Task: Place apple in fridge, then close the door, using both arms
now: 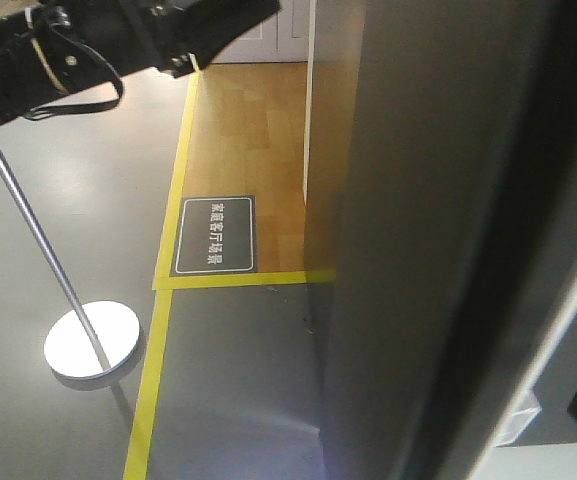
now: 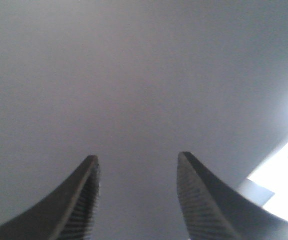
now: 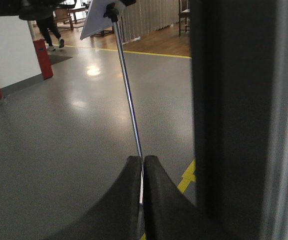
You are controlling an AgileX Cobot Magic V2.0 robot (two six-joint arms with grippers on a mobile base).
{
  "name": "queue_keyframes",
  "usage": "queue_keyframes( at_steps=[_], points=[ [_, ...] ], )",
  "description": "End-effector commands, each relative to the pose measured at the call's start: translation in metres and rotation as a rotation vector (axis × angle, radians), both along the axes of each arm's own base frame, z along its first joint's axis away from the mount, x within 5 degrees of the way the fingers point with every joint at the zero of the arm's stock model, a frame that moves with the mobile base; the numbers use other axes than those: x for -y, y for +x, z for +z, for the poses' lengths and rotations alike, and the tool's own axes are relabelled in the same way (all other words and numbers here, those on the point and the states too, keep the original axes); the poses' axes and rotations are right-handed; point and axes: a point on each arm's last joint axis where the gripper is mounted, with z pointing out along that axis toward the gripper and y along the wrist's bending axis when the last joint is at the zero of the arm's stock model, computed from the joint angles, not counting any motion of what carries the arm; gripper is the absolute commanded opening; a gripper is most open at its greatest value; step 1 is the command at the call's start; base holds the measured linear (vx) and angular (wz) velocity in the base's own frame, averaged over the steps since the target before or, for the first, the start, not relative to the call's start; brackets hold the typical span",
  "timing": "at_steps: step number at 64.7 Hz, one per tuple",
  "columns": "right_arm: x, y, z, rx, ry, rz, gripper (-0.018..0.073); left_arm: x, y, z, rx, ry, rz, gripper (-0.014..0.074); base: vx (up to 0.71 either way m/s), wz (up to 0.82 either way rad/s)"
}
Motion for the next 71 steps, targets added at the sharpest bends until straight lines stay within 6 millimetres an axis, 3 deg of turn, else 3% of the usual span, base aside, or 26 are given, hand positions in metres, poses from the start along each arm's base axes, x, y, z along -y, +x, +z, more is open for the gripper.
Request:
queue_keyframes(
  at_steps=[1, 20, 28, 46, 57, 71],
  points=[
    [0.007, 0.006, 0.016, 0.093, 0.074, -0.098, 0.0088, -0.018, -0.01, 0.031, 0.066, -0.079, 0.032, 0.0356, 0.0, 0.0],
    [0.024, 0.024, 0.049, 0.255, 0.066, -0.305, 0.0503, -0.062, 0.006, 0.026, 0.08, -0.013, 0.165, 0.0356, 0.0, 0.0],
    [0.032, 0.048, 0.071, 0.286, 0.039, -0.395, 0.0594, -0.076, 0.01, 0.025, 0.08, 0.004, 0.209, 0.0356, 0.0, 0.0],
    [0.05, 0.133, 0.111, 0.302, 0.004, -0.593, 0.057, -0.092, 0.013, 0.025, 0.08, 0.008, 0.256, 0.0356, 0.0, 0.0],
    [0.055, 0.191, 0.115, 0.259, -0.011, -0.651, 0.0569, -0.092, 0.013, 0.025, 0.081, 0.008, 0.255, 0.0356, 0.0, 0.0],
    [0.065, 0.237, 0.105, 0.255, -0.019, -0.761, 0.0569, -0.092, 0.013, 0.025, 0.082, 0.008, 0.252, 0.0356, 0.0, 0.0]
  ],
)
